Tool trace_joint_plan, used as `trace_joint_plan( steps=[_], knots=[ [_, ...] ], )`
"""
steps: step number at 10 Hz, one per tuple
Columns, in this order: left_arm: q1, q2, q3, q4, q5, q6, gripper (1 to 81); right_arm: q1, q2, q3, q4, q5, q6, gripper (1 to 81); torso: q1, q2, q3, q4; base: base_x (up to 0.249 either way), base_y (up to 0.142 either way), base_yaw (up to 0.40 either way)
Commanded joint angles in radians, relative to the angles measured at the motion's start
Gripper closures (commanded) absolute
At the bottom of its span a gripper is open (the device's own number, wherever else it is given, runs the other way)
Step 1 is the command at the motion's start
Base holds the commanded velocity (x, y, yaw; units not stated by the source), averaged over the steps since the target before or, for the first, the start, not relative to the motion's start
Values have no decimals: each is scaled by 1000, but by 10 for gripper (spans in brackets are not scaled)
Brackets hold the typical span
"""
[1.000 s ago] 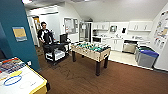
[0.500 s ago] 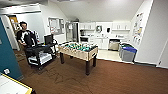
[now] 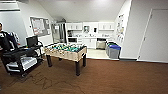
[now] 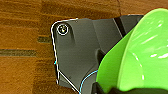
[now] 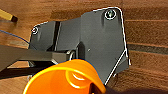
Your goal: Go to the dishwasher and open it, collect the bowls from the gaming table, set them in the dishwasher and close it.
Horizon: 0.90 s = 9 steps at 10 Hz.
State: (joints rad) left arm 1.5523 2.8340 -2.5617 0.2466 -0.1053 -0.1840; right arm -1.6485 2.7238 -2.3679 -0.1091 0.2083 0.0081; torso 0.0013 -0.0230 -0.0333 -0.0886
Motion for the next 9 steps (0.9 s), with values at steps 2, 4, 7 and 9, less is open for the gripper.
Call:
trace_joint_plan(
  steps=[2,4,7,9],
  knots=[
    [-42,-16,0,0,41,0,811,37,-23,4,-15,-44,-2,811,0,0,0,0,0,0,-329],
    [-42,-17,0,0,41,0,811,35,-23,4,-15,-44,-2,811,0,0,0,0,0,0,-298],
    [-42,-22,5,0,39,0,811,35,-23,4,-15,-38,-2,811,0,0,0,0,23,0,-142],
    [-42,-21,6,-1,39,0,811,35,-23,4,-15,-38,-2,811,0,0,0,0,0,0,0]
  ],
)
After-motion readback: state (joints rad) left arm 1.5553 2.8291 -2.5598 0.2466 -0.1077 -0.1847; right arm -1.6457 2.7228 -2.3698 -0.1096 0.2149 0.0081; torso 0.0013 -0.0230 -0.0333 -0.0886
